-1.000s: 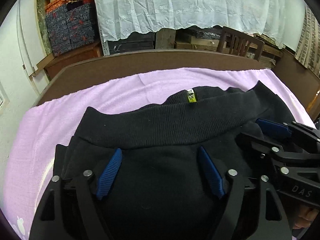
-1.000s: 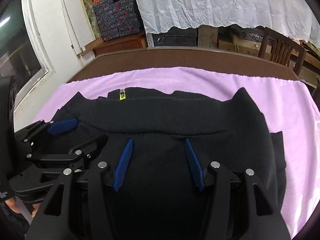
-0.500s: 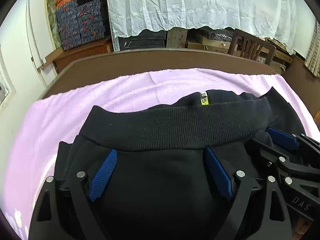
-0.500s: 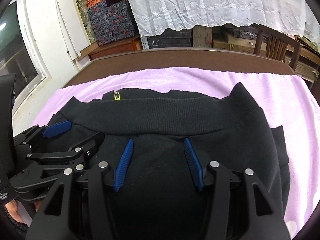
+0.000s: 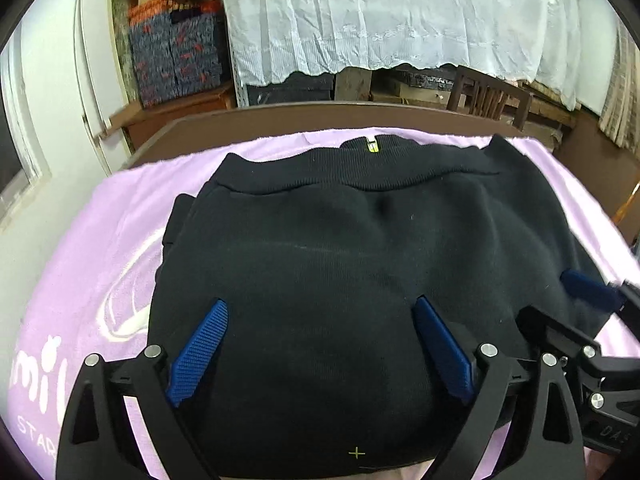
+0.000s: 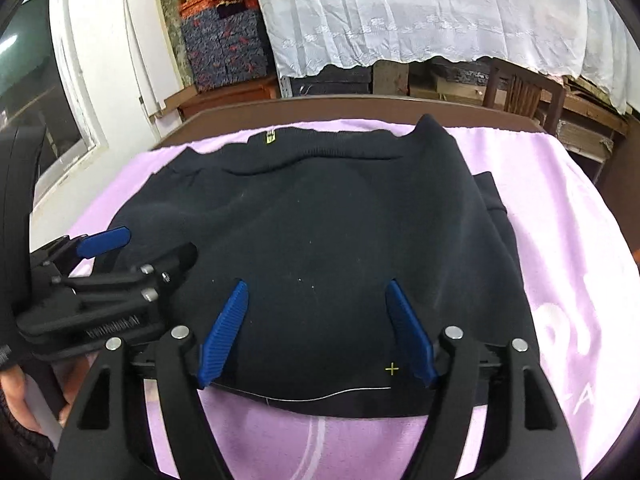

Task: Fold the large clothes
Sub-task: 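Press and smooth the folded bundle with both open tools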

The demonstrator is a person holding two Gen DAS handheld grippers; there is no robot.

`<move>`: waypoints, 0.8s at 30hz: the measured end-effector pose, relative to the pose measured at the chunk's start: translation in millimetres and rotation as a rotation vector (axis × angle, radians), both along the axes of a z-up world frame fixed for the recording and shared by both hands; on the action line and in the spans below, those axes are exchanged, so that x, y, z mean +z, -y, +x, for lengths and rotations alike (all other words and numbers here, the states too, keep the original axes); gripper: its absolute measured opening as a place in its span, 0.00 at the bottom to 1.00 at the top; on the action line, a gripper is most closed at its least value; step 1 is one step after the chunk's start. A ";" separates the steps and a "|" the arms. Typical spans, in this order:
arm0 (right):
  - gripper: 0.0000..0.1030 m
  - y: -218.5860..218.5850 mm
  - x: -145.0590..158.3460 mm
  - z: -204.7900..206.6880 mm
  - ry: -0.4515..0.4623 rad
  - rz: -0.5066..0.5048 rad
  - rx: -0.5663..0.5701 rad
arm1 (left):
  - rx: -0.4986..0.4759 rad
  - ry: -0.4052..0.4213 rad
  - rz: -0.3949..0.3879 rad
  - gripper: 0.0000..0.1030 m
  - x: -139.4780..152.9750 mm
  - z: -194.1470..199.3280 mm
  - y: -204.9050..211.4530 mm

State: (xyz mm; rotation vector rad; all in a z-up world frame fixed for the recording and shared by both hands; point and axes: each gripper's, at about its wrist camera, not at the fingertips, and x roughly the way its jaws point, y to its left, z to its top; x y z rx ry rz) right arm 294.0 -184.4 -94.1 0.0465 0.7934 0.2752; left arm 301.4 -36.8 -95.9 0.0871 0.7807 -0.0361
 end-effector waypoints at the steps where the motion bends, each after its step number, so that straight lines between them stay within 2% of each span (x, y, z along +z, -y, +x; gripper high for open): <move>1: 0.69 -1.2 -1.2 0.1 -0.002 -0.010 0.001 | 0.000 0.006 0.032 0.93 -1.9 -0.8 4.9; 6: 0.70 -3.5 -9.7 -3.0 0.002 -0.021 0.001 | 0.003 -0.018 0.017 0.95 -7.1 0.4 3.0; 24: 0.71 -1.6 -8.0 -4.9 0.006 -0.008 0.003 | 0.011 -0.013 0.027 0.97 -6.1 -0.5 1.5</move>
